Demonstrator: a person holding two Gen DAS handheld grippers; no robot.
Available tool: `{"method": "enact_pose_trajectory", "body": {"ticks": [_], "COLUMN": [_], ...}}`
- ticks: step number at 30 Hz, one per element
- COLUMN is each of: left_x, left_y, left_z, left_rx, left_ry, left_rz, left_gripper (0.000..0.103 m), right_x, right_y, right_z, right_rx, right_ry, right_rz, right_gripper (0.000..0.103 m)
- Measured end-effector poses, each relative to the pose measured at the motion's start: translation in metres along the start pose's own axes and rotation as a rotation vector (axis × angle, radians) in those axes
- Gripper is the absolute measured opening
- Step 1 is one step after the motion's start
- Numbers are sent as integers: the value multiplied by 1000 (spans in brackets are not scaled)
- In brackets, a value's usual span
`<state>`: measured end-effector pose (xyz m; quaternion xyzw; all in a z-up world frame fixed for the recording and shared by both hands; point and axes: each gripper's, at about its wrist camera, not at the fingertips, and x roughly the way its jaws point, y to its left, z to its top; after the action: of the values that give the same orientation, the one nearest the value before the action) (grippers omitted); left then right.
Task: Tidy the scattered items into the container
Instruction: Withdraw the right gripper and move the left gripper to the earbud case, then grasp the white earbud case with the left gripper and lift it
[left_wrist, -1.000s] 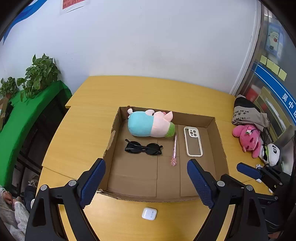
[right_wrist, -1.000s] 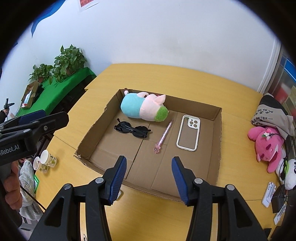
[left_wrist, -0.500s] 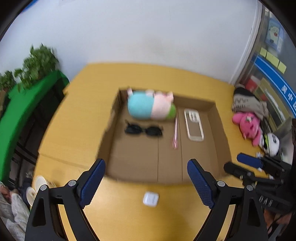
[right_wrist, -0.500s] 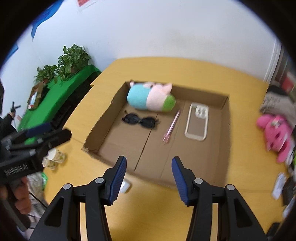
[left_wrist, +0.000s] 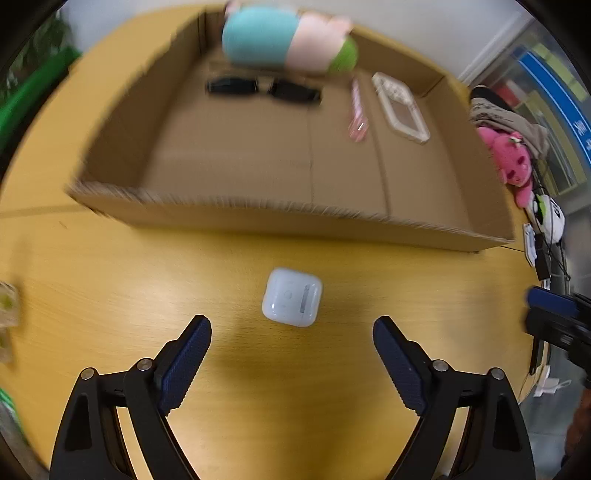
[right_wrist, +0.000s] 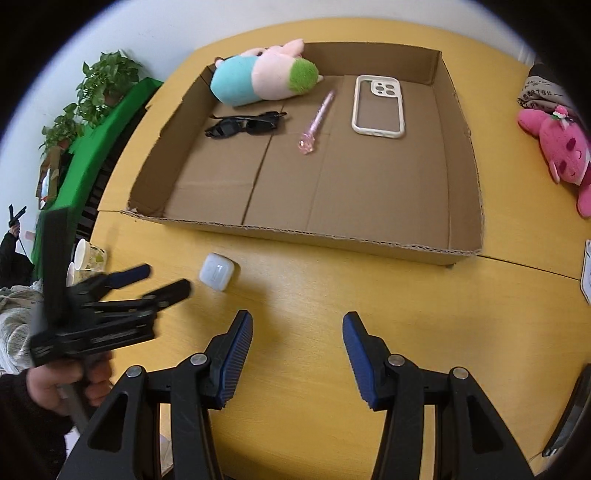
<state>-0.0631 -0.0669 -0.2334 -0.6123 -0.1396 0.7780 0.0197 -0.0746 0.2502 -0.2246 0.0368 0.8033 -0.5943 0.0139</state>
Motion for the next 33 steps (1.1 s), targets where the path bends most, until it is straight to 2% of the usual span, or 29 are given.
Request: {"method": "enact_pose_trajectory", "body": {"ticks": [2, 4, 7, 9, 11, 16, 19, 27, 33], "left_x": [22, 36, 39, 39, 39, 37, 35, 32, 31], "left_y": [3, 2, -3, -2, -2, -6, -10, -11, -5], "left_z": [0, -1, -4, -6, -10, -28, -42, -47, -47], "left_rx": [-13, -2, 31, 37, 61, 207, 299, 374, 422], "left_ry": [41, 70, 36, 21, 15, 11, 8, -6, -22], "left_rz": [-17, 4, 0, -32, -57, -96, -111, -150, -169], "left_gripper": [75, 67, 57, 46, 46, 46, 46, 46, 46], "right_x": [2, 4, 6, 10, 14, 26, 44, 101, 126], "right_y": [2, 3, 6, 10, 14, 25, 37, 72, 95], "right_z": [1, 1, 0, 0, 1, 4, 4, -8, -10], "right_rx": [-4, 4, 14, 18, 14, 18, 10, 0, -12], "right_ry": [11, 28, 47, 66, 81, 126, 189, 372, 410], "right_rz": [-15, -21, -24, -16, -8, 35, 90, 169, 191], "right_gripper": [50, 50, 50, 50, 50, 50, 50, 50, 50]}}
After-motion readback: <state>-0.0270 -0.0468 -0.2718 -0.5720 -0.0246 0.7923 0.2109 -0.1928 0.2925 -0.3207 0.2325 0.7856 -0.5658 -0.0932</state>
